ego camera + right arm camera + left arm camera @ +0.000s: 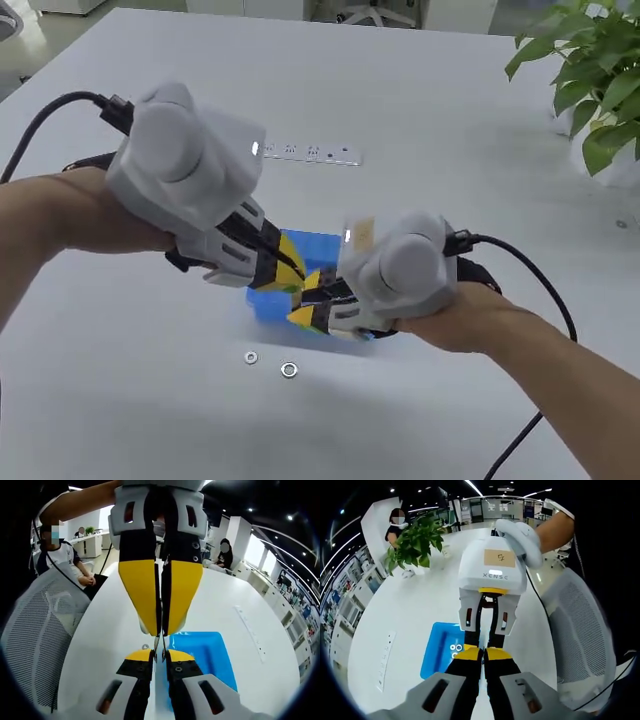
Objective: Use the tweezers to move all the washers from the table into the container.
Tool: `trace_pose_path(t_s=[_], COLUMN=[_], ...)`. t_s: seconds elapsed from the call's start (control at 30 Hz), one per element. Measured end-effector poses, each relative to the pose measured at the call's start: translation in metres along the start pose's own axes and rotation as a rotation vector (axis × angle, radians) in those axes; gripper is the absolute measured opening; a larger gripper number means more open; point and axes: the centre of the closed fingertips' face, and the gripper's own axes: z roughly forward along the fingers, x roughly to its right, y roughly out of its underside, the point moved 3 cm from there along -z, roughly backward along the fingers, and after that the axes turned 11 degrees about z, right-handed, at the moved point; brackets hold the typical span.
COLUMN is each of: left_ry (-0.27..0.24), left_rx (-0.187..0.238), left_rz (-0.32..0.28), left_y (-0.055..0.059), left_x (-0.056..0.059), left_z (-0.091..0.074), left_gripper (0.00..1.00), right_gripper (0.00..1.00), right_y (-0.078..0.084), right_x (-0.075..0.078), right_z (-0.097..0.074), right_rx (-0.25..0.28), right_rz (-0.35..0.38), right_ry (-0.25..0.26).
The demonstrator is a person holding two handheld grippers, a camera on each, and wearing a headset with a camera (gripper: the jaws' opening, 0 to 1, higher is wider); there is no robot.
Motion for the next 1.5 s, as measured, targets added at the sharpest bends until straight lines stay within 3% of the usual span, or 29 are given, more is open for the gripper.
trace_pose_path(t_s=[0.67, 1.5], left_ry=[0.029, 0.061], left_rx=[-0.017, -0.038], left_rz=[-0.026, -0.043], left_y=[0.02, 0.037], left_x=[0.026, 0.037], left_z=[0.01, 0.028], left_gripper=[0.05, 0.05], right_gripper=[0.12, 0.12], right_y=[0.019, 0.039], right_x=[-0.024, -0.032], right_z=[0.018, 0.034], right_rx=[-0.022, -0.038], right_rz=[0.01, 0.034], right_ry=[-0.04, -0.057])
